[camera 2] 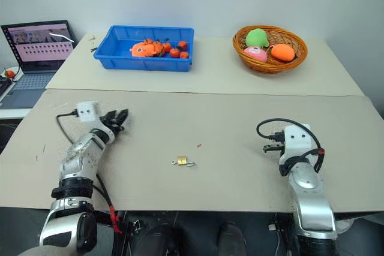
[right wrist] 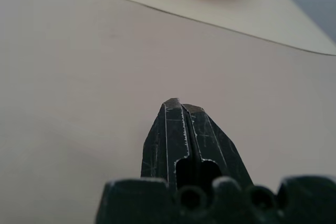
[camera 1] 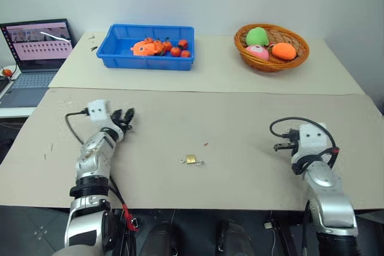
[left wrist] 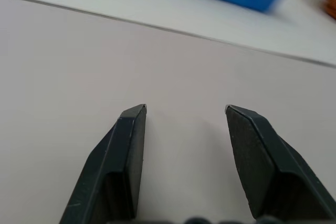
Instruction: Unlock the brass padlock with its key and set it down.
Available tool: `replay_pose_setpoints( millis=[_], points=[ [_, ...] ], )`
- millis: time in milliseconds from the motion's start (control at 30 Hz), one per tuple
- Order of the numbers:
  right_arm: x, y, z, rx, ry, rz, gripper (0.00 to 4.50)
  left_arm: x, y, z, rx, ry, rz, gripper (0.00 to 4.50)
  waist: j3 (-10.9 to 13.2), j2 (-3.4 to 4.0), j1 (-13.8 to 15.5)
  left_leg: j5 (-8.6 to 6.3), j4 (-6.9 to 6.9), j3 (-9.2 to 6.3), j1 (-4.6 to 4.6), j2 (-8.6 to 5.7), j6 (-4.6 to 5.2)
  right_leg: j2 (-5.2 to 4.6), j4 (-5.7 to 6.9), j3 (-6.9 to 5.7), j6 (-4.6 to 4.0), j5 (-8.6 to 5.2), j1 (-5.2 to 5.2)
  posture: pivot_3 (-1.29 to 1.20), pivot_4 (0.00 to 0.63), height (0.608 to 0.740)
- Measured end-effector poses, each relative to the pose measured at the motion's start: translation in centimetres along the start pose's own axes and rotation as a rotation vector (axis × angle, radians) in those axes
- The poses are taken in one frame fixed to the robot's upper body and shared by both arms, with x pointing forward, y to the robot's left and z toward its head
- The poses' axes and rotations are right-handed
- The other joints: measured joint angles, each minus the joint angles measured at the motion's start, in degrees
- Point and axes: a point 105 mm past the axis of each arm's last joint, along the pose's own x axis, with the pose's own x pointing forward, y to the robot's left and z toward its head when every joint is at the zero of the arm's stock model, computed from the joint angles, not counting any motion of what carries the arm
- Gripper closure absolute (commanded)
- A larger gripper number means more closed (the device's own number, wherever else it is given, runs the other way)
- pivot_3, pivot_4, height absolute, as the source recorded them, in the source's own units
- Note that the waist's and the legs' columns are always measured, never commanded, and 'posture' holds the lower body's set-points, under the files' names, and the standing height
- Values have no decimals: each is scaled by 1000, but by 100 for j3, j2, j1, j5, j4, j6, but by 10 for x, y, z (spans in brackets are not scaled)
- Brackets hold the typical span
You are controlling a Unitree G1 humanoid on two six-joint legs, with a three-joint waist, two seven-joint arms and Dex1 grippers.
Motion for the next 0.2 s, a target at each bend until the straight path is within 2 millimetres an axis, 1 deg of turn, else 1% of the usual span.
replay_pose_setpoints(
  millis=[100, 200],
  points=[
    [2, -3, -10, -10, 6, -48, 4500, -1, 12, 0, 42, -44, 76, 1944, -3, 1, -27, 3, -8, 15, 20, 0, -4, 1, 13, 18, -2, -1, -2, 0, 150, 692],
    [3, -2, -16, -9, 9, -59, 4500, -3, 16, 0, 77, -68, 97, 1944, -4, 3, -42, 3, -11, 23, 28, 1, -4, 2, 17, 30, -2, -1, -3, 0, 150, 692]
  ],
)
